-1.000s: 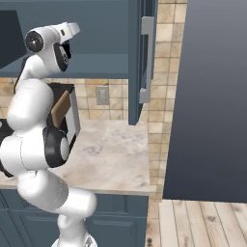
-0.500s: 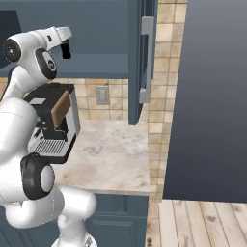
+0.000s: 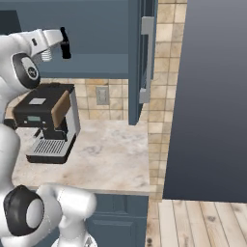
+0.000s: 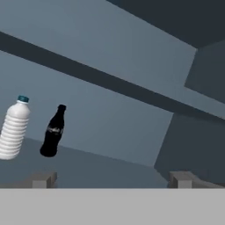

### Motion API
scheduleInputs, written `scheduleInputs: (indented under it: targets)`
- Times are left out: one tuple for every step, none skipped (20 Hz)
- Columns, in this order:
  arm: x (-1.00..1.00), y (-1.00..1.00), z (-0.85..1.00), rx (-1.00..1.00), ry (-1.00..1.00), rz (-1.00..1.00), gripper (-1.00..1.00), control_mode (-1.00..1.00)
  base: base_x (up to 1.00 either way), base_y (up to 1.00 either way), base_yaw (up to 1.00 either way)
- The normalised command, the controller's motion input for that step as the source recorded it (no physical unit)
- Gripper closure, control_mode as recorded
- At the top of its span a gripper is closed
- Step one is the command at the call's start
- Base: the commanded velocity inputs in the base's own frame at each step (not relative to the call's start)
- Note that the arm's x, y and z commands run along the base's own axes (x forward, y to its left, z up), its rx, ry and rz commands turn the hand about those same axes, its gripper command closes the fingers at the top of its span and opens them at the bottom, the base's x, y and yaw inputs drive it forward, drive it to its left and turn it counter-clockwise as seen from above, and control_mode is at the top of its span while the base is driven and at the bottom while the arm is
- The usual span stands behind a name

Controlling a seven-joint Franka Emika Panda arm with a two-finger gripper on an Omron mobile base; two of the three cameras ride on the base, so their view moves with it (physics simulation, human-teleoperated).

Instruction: Sort all alcoholic drinks to one cabinet, and non-alcoholic drinks to the other.

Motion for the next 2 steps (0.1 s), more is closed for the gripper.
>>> scheduleInputs:
  targets:
    - [-0.82,-0.34,0.00,0.01,0.00,-0.07,-1.00,-1.00,0.00,0.00,0.00]
    - [-0.82,-0.36,0.00,0.02,0.00,-0.07,-1.00,-1.00,0.00,0.00,0.00]
